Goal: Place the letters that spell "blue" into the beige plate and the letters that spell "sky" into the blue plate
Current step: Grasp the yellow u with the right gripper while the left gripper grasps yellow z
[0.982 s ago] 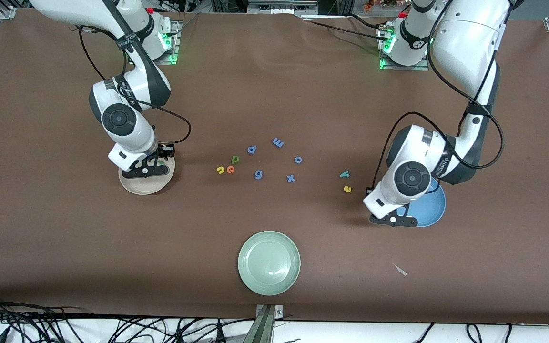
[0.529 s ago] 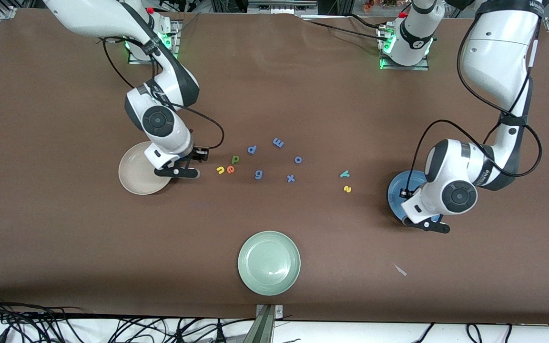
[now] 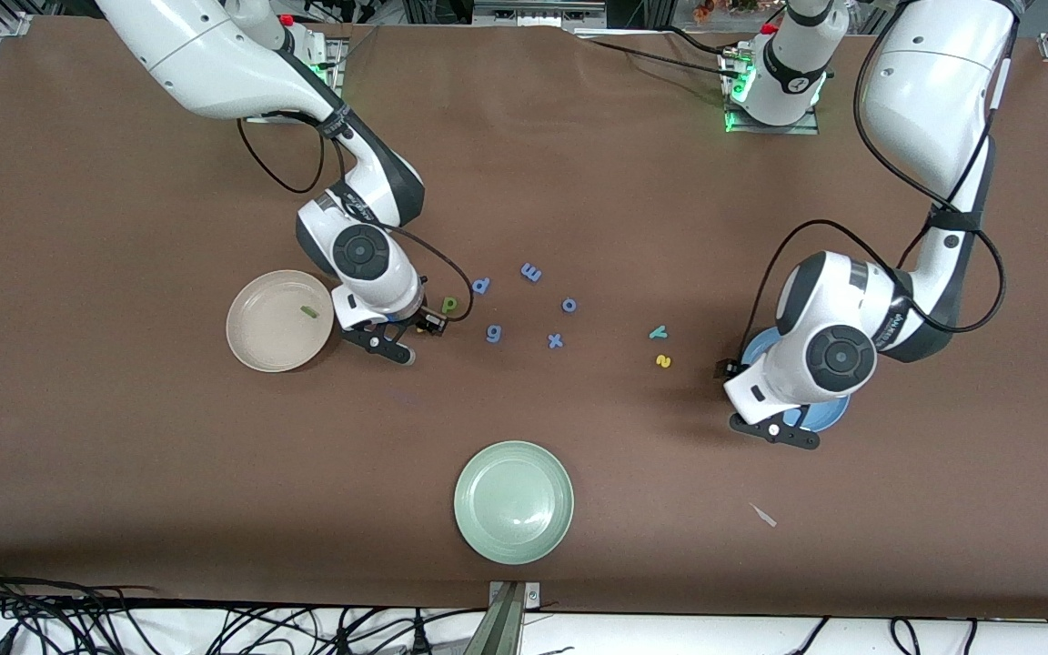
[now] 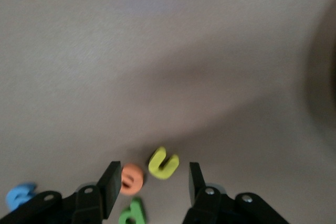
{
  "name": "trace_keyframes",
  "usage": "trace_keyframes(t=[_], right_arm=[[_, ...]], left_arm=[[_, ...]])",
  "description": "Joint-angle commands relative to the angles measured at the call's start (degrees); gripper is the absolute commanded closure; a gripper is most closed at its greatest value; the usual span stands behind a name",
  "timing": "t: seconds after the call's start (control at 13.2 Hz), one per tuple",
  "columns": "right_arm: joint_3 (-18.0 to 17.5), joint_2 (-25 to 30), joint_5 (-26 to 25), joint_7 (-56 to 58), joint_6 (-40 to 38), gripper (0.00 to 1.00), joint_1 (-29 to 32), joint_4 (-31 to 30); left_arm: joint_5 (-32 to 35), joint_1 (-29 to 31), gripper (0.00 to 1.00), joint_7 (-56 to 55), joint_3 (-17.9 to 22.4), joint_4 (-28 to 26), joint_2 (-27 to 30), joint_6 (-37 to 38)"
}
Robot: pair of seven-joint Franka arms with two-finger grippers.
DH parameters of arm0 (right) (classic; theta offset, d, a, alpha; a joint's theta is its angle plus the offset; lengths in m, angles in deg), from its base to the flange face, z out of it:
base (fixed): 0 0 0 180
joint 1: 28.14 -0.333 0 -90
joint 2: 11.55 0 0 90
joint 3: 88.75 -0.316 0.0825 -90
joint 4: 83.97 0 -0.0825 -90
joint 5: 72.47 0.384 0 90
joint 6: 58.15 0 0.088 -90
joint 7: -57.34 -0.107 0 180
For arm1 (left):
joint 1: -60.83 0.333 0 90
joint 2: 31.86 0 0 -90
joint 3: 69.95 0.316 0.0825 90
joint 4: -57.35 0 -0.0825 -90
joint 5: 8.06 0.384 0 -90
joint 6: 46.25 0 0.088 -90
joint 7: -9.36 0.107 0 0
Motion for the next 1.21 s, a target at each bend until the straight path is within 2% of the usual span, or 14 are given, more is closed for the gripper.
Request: trace_keyframes(t=[0.0,0.23,0.38,0.53,0.83,1.06,1.13], right_arm=[[-0.1,-1.6,-3.9,-3.3,0.1,0.39,0.3,0.8],[0.0,-1.6,-3.9,-3.5,0.1,0.39,0.3,0.5],[0.0,-1.8,-3.9,-3.9,0.4,0.39,0.3,0.1],[0.0,-2.4,-3.9,-4.4,2.4,0.39,0.3,-1.0],[0.0,-2.7,-4.0,-7.4,4.7,0.39,0.2,-2.6],[-0.1,-2.6,-4.0,-8.0,4.6,0.4,0.3,-2.6],[-0.1,-2.6,-4.0,-8.0,4.5,0.45,0.3,-2.6]], left_arm=[[0.5,-2.5,0.0,-15.1,-0.8,0.6,-1.0,0.5],[1.0,-6.7,0.0,-31.5,-0.7,0.1,-2.1,-0.6],[0.8,-7.7,0.0,-44.6,-0.8,-3.3,-2.1,-7.0],[1.0,-8.7,0.0,-51.1,-0.7,-7.3,-1.6,-13.2],[-3.2,-7.6,0.0,-62.5,-0.9,-12.7,0.3,-17.6],[-3.3,-7.6,0.0,-69.8,-0.9,-14.4,0.3,-20.9],[-3.3,-7.5,0.0,-70.4,-0.9,-14.5,0.3,-21.1]])
